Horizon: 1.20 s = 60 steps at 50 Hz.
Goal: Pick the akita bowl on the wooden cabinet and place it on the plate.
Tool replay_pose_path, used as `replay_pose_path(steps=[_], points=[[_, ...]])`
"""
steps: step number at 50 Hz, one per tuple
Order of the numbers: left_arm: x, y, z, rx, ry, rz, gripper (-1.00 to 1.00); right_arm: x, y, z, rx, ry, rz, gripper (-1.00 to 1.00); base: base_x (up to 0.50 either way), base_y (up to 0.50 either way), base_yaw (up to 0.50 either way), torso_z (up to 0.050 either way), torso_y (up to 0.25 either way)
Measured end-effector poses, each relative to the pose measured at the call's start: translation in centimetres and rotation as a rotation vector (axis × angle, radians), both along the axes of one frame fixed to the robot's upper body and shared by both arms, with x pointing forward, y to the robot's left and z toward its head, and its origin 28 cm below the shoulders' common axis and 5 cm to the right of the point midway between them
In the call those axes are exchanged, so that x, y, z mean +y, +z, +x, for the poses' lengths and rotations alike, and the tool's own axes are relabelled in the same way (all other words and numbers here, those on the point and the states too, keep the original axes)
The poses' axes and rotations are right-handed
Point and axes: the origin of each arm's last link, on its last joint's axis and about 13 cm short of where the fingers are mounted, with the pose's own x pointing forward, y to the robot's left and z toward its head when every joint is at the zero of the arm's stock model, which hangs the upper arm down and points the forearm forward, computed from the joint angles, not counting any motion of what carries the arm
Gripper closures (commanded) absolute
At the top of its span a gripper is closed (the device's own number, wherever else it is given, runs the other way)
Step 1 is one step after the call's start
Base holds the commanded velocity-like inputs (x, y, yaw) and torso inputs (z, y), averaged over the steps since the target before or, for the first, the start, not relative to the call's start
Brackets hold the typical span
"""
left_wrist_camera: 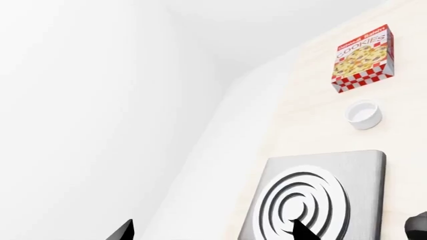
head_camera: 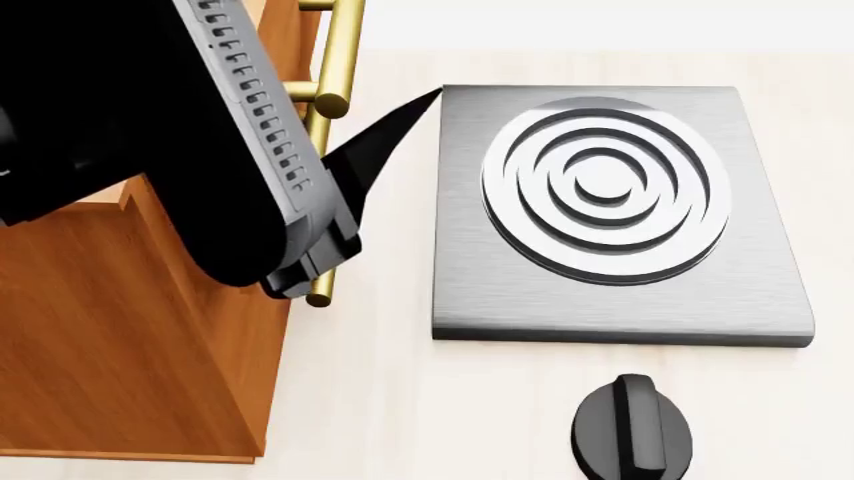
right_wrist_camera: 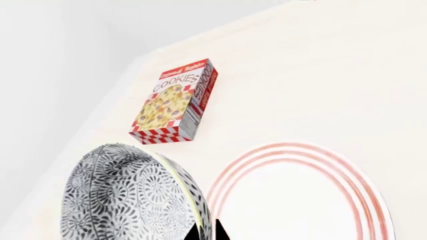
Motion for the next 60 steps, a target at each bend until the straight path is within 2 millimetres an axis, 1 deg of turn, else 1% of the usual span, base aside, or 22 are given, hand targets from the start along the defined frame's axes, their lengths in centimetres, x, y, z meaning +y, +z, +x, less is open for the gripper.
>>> replay_pose_path(steps=[15, 29, 60], points=[[-0.1, -0.2, 0.1, 0.006, -0.001, 0.0, -1.0, -0.6, -0.9, 0.8, 0.042, 0.008, -0.014, 1.0, 0.0, 0.0, 0.0, 0.0, 0.001], [-0.1, -0.3, 0.2, 0.009, -0.003, 0.0, -1.0, -1.4, -2.6, 1.6, 0.101, 0.0, 0.0, 1.0, 0.0, 0.0, 0.0, 0.0, 0.0], [-0.1, -0.6, 0.3, 0.012, -0.004, -0.002, -1.0, -2.7, -5.4, 1.8, 0.17, -0.035, 0.047, 1.0, 0.0, 0.0, 0.0, 0.0, 0.0]])
